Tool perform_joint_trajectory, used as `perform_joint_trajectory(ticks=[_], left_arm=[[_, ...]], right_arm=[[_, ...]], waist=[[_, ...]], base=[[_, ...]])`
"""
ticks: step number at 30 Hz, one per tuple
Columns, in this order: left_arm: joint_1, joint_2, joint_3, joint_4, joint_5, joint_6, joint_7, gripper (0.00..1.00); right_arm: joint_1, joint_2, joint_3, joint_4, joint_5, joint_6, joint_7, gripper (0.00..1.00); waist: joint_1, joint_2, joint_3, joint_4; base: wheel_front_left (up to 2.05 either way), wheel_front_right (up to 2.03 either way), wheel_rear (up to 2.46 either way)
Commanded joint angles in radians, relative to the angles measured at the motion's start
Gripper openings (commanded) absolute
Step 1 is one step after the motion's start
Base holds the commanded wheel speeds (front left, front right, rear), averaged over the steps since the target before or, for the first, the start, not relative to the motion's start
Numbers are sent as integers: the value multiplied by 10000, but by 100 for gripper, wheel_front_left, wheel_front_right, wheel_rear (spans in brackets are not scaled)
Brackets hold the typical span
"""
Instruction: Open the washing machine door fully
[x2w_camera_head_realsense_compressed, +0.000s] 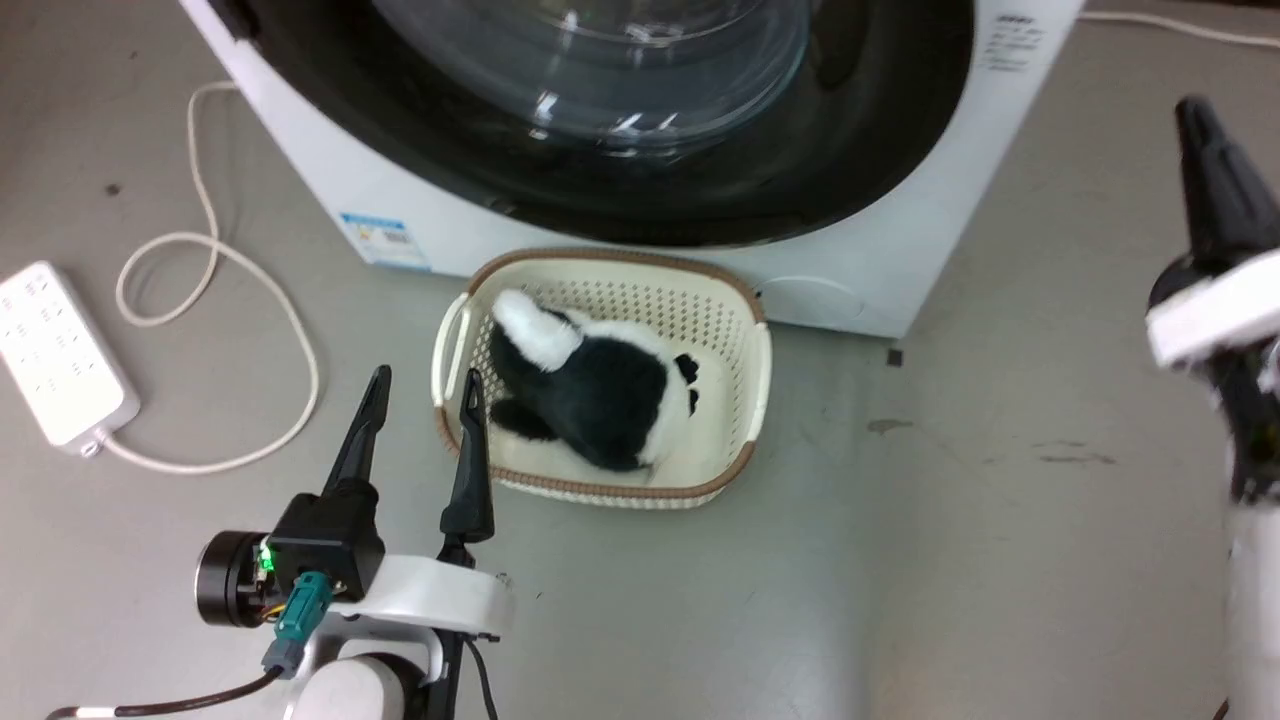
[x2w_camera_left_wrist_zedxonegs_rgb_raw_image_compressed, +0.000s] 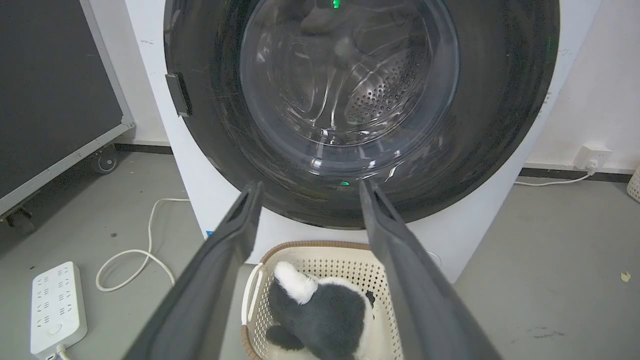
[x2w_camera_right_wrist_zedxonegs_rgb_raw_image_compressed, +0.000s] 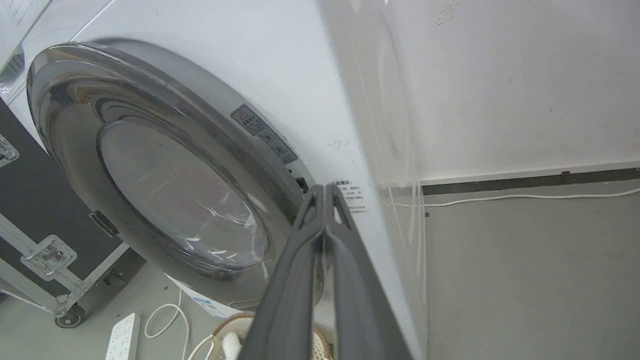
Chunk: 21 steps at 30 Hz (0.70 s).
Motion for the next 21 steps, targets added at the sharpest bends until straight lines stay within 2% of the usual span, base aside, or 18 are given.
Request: perform_joint_trajectory(ticks=[1, 5, 6, 13, 21], left_arm=[[-210, 9, -82, -52, -83, 93, -104, 100], [-335, 9, -234, -90, -179, 181, -188, 100], [-423, 9, -348, -126, -255, 270, -251, 100], [-593, 10, -548, -185, -383, 410, -397, 100], [-702, 11, -813, -261, -527, 566, -564, 100]], right_arm=[[-447, 28, -112, 145, 227, -7, 139, 0], [-1308, 73, -549, 826, 656, -7, 621, 0], [-1961, 119, -816, 1401, 981, -8, 1099, 0], [-3536, 299, -1691, 2842, 1909, -9, 2568, 0], [-5044, 272, -2610, 4327, 2308, -10, 4193, 0]], waist=[[-1, -1, 181, 153], [-1, -1, 451, 378], [-1, -1, 627, 552], [-1, -1, 962, 911], [-1, -1, 1323, 1279]], base=[[0, 0, 0], [0, 0, 0], [0, 0, 0], [0, 0, 0], [0, 0, 0]])
